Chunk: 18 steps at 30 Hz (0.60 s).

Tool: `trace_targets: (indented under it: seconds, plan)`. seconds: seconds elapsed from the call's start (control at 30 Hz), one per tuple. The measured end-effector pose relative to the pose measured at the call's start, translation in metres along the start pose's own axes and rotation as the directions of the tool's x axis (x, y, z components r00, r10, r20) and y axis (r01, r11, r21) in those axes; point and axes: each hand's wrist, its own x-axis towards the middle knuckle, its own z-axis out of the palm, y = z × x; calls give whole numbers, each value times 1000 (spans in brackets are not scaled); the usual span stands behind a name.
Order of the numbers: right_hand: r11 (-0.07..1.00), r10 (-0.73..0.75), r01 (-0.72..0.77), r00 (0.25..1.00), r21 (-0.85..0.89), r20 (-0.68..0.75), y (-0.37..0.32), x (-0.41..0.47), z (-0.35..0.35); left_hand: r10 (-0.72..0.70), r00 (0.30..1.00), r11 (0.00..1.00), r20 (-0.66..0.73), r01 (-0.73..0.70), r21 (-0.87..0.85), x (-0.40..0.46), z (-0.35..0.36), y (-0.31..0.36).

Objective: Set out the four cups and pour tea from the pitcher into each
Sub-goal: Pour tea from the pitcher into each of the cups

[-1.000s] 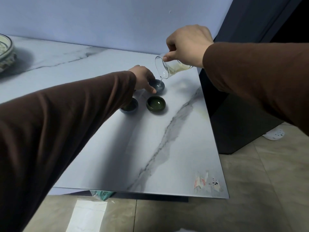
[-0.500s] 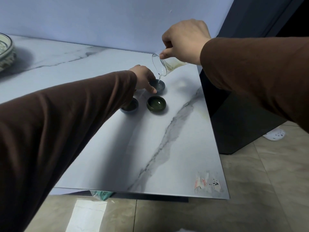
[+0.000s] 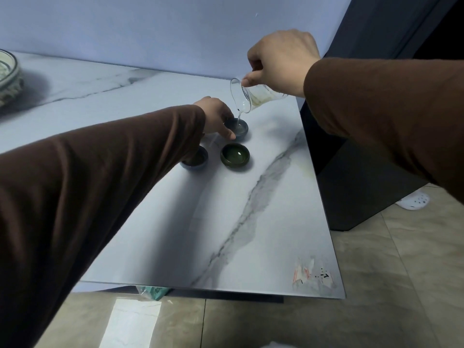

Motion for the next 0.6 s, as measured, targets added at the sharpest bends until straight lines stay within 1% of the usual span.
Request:
trace_targets:
  seconds: [0.07,0.13,0.23,0.3,0.37,0.4,0.47,0.6]
  plan:
    - [994,84,-85,996,73,17,9,-4,9,-6,1000,1000,-4,6,-3,0,1,-1]
    - [953,213,-223,974,204,73,19,-11,21,-6,1000,1000,-7,6,4,1,2,-1]
    - [800,375,-415,910,434,178,30,-22,37,-2,1000,1000,-8,2,15,-5,1,1]
    - [686,434,-477,874,549,218,32,-29,42,12,999,1000,-49,-11,19,-12,-3,1]
    - [623,462,-497,857,605,229,32,-35,41,40,992,999,-119,-38,19,-21,-8,-1]
    - [615,463,-495,857,615,227,32,-38,38,58,987,998,-149,-55,25,-27,-11,-1]
    - [631,442,-472,871,615,215,28,-44,31,94,979,995,-178,-85,54,-41,-13,-3]
    - [716,364,-392,916,577,171,21,-56,17,125,979,991,-159,-114,77,-68,-7,-2]
